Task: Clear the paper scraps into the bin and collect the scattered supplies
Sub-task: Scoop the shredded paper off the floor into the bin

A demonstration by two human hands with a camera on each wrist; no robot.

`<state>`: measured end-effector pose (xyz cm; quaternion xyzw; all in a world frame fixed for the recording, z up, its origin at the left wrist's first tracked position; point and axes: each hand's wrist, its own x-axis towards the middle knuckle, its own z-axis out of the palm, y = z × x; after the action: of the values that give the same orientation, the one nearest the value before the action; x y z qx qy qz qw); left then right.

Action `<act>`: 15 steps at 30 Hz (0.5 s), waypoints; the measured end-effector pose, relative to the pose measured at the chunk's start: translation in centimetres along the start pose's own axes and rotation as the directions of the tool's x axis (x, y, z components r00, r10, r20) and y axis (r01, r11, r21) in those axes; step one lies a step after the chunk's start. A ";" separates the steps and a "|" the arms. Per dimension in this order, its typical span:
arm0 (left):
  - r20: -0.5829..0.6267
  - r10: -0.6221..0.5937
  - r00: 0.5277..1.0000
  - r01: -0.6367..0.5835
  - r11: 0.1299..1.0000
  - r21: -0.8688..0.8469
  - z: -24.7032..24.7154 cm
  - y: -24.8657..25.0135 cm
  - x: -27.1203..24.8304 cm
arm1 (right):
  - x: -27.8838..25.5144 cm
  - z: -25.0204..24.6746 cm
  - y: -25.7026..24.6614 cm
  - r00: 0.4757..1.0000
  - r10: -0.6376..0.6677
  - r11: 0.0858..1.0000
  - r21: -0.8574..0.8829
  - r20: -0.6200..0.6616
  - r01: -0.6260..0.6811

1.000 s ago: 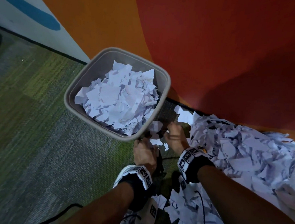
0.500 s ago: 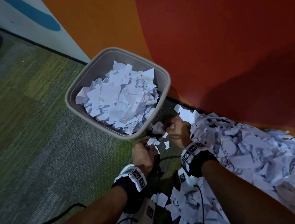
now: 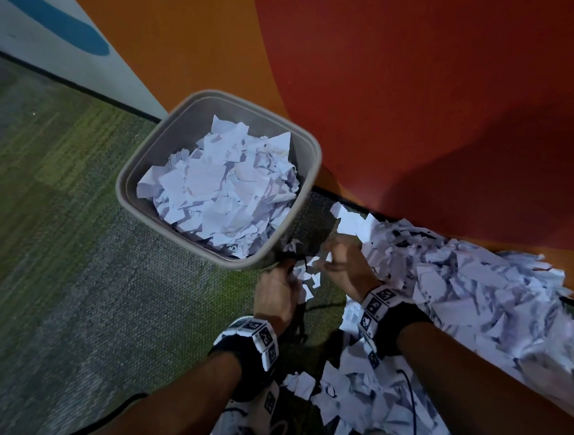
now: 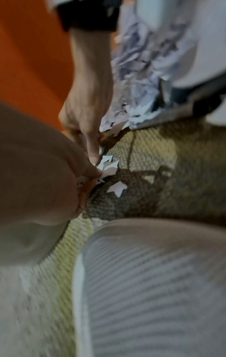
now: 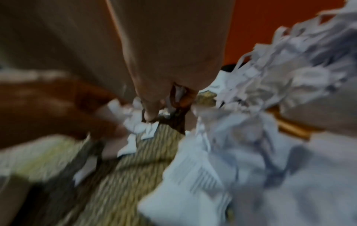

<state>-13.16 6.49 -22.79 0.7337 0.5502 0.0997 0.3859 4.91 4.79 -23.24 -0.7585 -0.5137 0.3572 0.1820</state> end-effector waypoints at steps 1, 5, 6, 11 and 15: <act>0.038 0.028 0.999 -0.030 0.999 0.046 -0.3 0.2 0.2 | -0.1 0.4 -0.3 1.000 -0.023 0.996 -0.085 -0.008 0.022; 0.139 0.094 0.986 -0.121 0.973 0.198 -0.7 1.6 1.3 | -0.2 1.5 -0.8 0.986 -0.132 0.978 -0.172 -0.098 0.114; 0.137 0.096 0.986 -0.126 0.966 0.225 -0.6 1.9 1.7 | 0.0 1.8 -0.7 0.981 -0.152 0.982 -0.134 -0.117 0.136; 0.141 0.027 0.990 -0.071 0.944 0.321 0.2 3.1 2.7 | 0.1 1.9 -1.2 0.988 -0.144 0.989 -0.045 -0.053 0.142; 0.128 0.024 0.991 -0.063 0.950 0.307 -0.1 3.1 2.8 | 0.4 2.2 -1.0 0.994 -0.062 0.994 0.083 -0.085 0.069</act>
<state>-9.89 8.73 -21.47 0.8019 0.5179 -0.0248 0.2967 2.75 5.40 -24.19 -0.7466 -0.5148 0.3414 0.2471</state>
